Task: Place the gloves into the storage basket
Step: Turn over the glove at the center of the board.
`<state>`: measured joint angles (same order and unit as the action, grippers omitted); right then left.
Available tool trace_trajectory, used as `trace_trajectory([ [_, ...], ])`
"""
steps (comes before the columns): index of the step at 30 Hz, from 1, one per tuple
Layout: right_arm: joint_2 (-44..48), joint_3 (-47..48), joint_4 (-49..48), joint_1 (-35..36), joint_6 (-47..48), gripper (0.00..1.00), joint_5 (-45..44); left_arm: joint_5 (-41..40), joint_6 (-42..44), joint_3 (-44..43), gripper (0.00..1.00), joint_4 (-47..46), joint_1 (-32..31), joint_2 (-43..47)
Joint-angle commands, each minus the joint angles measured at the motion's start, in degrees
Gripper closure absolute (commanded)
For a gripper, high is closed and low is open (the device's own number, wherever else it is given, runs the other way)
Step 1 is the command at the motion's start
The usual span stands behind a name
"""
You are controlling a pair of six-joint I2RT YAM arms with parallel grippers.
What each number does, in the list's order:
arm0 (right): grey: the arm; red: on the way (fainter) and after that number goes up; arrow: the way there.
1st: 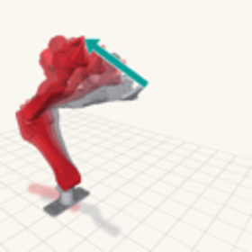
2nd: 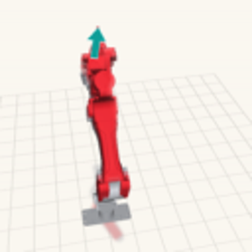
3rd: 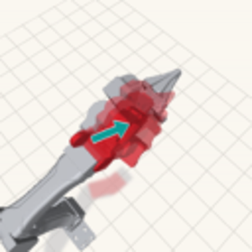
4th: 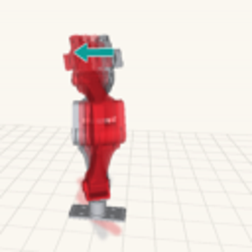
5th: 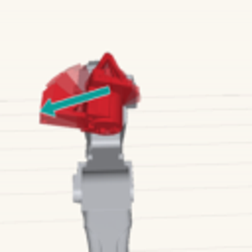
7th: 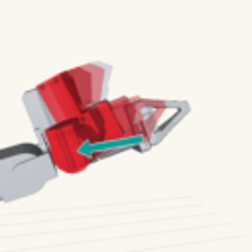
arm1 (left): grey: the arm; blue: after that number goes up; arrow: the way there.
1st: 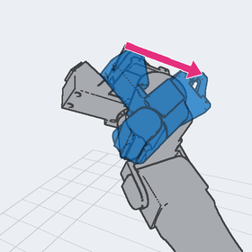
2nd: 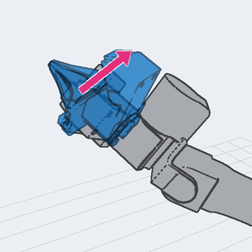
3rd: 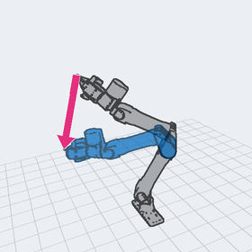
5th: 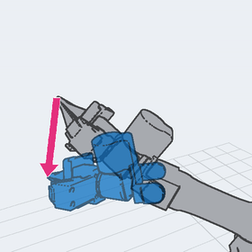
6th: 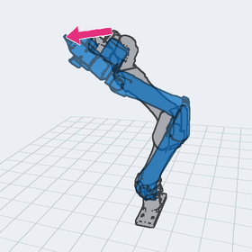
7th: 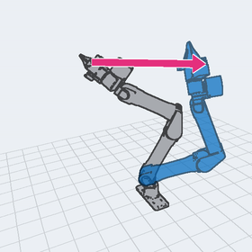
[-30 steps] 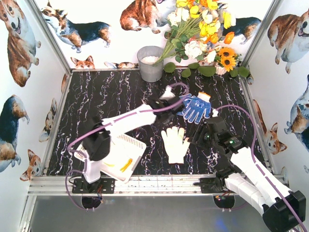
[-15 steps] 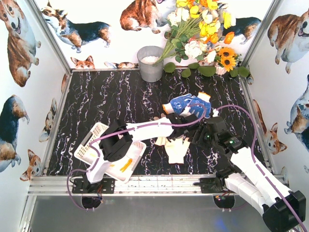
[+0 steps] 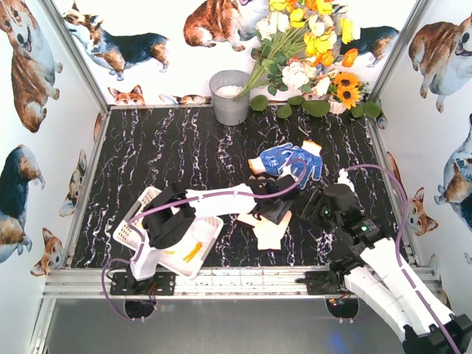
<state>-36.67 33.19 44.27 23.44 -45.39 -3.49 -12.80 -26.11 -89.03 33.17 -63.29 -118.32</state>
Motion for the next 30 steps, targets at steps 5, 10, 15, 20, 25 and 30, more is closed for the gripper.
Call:
trace_trajectory([
  [5, -0.4, -0.3, -4.8, -0.3, -1.7, 0.45, 4.5, 3.2, -1.3, 7.3, 0.38, -7.7, 2.7, 13.2],
  [10, -6.1, -3.4, -15.9, 0.1, -8.0, 0.47, 15.2, 4.8, -3.7, 13.9, 0.35, -8.8, 6.7, 18.8],
  [15, -15.0, -4.6, -26.9, 4.7, -11.9, 0.49, 16.8, 7.4, -6.8, 18.8, 0.36, -9.6, 11.3, 19.9],
  [20, -25.8, -2.0, -31.0, 7.4, -12.2, 0.56, 17.5, 9.6, -7.3, 21.1, 0.39, -11.0, 13.6, 20.5],
  [25, -31.9, -2.1, -36.3, 7.5, -13.1, 0.64, 16.1, 10.8, -8.0, 22.0, 0.43, -11.3, 16.2, 18.3],
  [30, -35.3, -1.7, -39.0, 7.5, -13.1, 0.65, 15.0, 12.6, -8.2, 23.3, 0.45, -14.4, 17.5, 17.4],
])
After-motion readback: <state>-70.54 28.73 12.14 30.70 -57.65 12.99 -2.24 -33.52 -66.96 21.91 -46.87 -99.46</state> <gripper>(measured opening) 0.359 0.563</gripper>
